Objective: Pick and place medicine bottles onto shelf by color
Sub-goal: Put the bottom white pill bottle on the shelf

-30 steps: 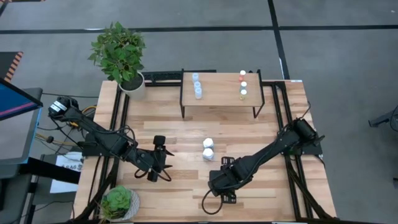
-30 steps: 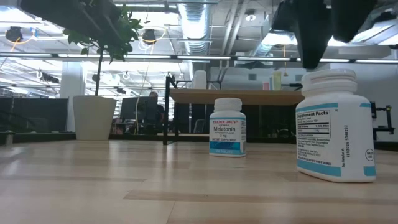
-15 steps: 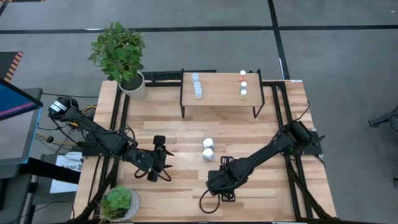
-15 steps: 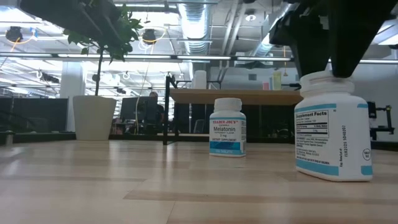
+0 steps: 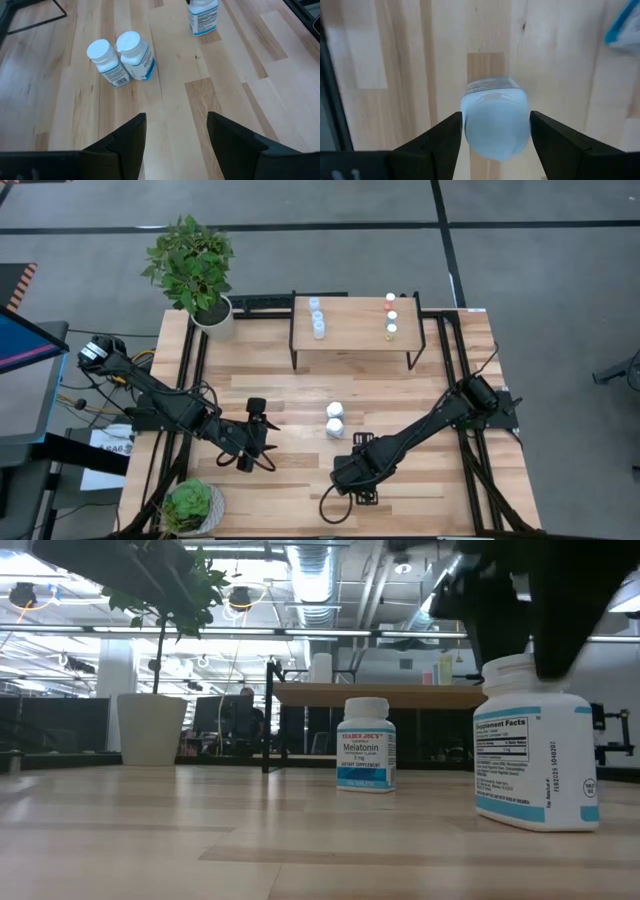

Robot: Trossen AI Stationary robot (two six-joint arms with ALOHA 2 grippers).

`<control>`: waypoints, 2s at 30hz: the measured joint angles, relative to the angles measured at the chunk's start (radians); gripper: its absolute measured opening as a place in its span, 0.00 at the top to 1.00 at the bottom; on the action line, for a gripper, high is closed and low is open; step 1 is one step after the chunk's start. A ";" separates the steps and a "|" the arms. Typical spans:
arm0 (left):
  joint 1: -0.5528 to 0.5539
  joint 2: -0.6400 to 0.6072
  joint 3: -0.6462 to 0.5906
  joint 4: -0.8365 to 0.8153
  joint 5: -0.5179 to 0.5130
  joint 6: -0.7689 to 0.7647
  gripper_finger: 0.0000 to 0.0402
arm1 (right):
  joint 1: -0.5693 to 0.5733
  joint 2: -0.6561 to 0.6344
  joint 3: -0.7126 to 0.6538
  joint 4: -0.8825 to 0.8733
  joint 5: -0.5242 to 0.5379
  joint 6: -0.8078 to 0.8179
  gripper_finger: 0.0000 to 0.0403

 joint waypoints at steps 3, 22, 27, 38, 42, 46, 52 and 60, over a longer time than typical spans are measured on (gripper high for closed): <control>0.000 0.000 0.000 0.000 0.000 0.000 0.50 | -0.001 0.001 -0.002 0.000 0.000 0.001 0.37; 0.000 0.000 0.000 0.002 0.000 0.000 0.50 | -0.009 -0.002 0.000 -0.001 -0.001 0.003 0.53; 0.000 0.000 0.000 0.001 0.000 0.000 0.50 | -0.017 -0.009 0.000 -0.003 -0.003 0.011 0.59; 0.000 0.000 0.000 0.000 0.000 0.003 0.50 | -0.091 -0.011 0.267 -0.272 -0.004 -0.131 0.57; 0.000 0.000 0.000 0.000 0.000 0.003 0.50 | -0.152 -0.011 0.415 -0.406 0.011 -0.199 0.57; 0.000 0.000 0.000 0.000 0.000 0.003 0.50 | -0.232 -0.012 0.545 -0.507 0.070 -0.233 0.56; 0.000 0.000 0.000 0.000 0.000 0.001 0.50 | -0.388 -0.015 0.674 -0.503 0.089 -0.335 0.57; 0.000 0.000 0.000 0.000 0.000 0.004 0.50 | -0.659 -0.014 0.711 -0.507 0.090 -0.321 0.57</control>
